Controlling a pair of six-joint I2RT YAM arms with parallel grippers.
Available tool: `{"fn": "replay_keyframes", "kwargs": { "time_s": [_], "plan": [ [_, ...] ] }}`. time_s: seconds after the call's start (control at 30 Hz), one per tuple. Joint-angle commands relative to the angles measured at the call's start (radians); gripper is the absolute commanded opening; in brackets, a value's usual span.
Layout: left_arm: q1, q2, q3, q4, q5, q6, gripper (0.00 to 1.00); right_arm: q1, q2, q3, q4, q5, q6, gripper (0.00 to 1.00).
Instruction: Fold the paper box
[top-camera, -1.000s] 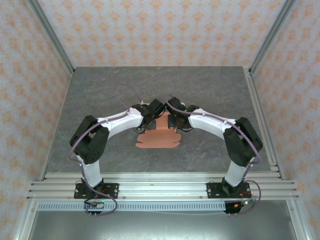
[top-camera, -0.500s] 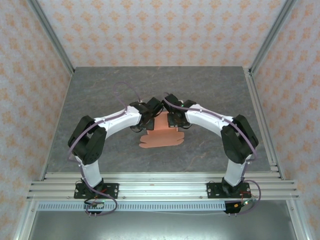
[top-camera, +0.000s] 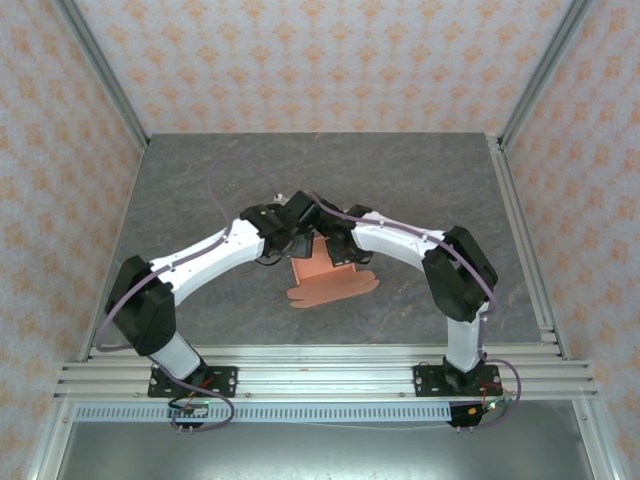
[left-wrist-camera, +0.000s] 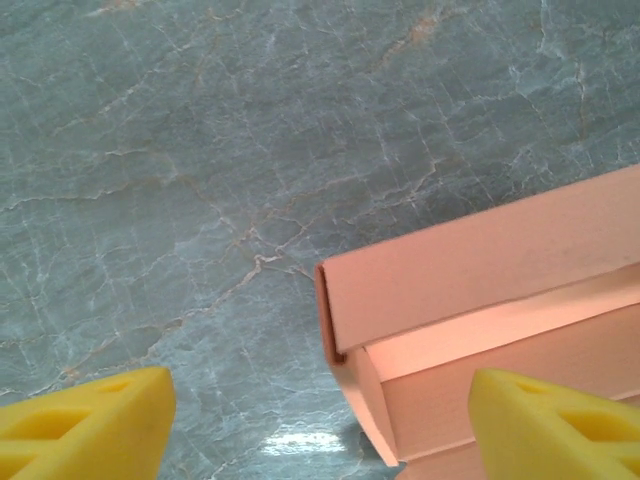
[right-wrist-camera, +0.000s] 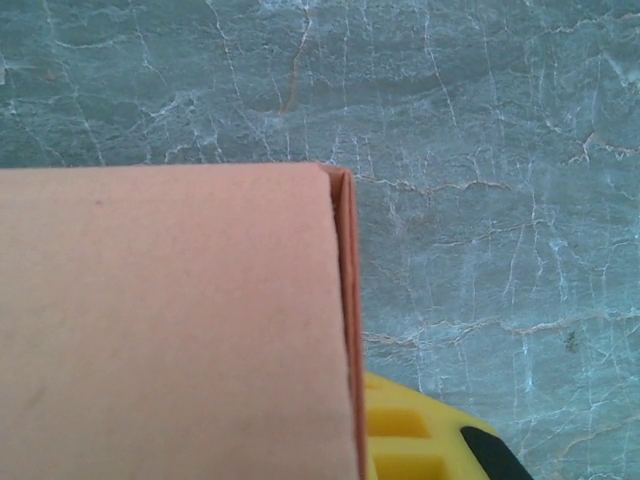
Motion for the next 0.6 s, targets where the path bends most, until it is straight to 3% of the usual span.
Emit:
{"fn": "replay_keyframes", "kwargs": {
  "time_s": [0.0, 0.17, 0.3, 0.4, 0.57],
  "plan": [
    [0.048, -0.105, -0.053, 0.004, -0.054, -0.021, 0.77, 0.003, 0.033, 0.013, -0.095, 0.010, -0.106, 0.00],
    [0.151, -0.260, -0.144, 0.026, -0.046, -0.019, 0.79, -0.023, 0.073, 0.079, -0.162, -0.005, -0.201, 0.03],
    [0.293, -0.358, -0.239, 0.082, 0.055, -0.010, 0.79, -0.033, 0.079, 0.118, -0.172, -0.059, -0.264, 0.20],
    [0.346, -0.387, -0.276, 0.122, 0.083, 0.001, 0.80, -0.034, 0.113, 0.168, -0.193, -0.057, -0.301, 0.33],
    [0.380, -0.369, -0.312, 0.196, 0.134, 0.007, 0.82, -0.034, 0.182, 0.264, -0.238, -0.039, -0.325, 0.40]
  ]
}}
